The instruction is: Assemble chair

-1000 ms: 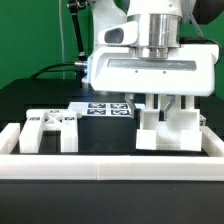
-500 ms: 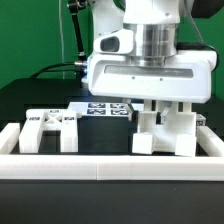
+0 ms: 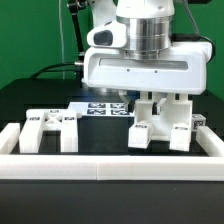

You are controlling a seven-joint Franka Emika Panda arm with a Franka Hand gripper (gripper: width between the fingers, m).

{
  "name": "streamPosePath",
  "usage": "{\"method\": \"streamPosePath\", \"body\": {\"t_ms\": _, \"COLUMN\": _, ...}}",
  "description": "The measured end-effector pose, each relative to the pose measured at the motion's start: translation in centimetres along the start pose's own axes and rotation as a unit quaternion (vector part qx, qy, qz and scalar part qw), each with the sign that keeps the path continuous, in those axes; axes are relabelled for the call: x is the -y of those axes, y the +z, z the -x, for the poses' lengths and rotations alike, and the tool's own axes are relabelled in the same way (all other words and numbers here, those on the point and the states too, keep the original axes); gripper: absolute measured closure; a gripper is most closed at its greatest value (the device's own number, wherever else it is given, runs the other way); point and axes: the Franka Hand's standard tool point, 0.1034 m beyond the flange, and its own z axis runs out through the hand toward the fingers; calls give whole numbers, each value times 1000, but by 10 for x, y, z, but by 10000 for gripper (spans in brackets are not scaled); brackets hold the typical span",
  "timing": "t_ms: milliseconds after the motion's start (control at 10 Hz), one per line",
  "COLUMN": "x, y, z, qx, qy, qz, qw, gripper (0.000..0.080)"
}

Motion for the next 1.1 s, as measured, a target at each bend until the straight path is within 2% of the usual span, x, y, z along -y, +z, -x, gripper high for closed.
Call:
{"method": "streamPosePath", "body": {"t_ms": 200, "x": 0, "y": 2, "z": 1, "qx": 1, "qy": 0, "qz": 1, "qw": 1000, "gripper": 473}}
{"method": "streamPosePath", "body": {"t_ms": 300, "x": -1, "y": 2, "z": 1, "qx": 1, "qy": 1, "qz": 1, "qw": 1000, "gripper": 249}}
{"method": "streamPosePath", "body": {"t_ms": 400, "x": -1, "y": 3, "z": 0, "qx": 1, "qy": 1, "qz": 1, "qw": 1000, "gripper": 249}}
{"method": "streamPosePath", "body": {"t_ms": 500, "x": -1, "y": 4, "z": -1, "qx": 2, "qy": 1, "qz": 2, "qw": 1000, "gripper": 178}}
{"method": "streamPosePath", "body": {"t_ms": 700, "x": -7, "y": -1, "z": -7, "qx": -4, "qy": -6, "qz": 0, "qw": 1000, "gripper": 155}}
{"method": "streamPosePath", "body": {"t_ms": 1000, "x": -32, "y": -20, "z": -31, "qx": -56, "qy": -53, "qz": 2, "qw": 997, "gripper": 151}}
{"method": "streamPosePath", "body": {"t_ms": 1100, "x": -40, "y": -21, "z": -30, "qx": -66, "qy": -59, "qz": 5, "qw": 996, "gripper": 151}}
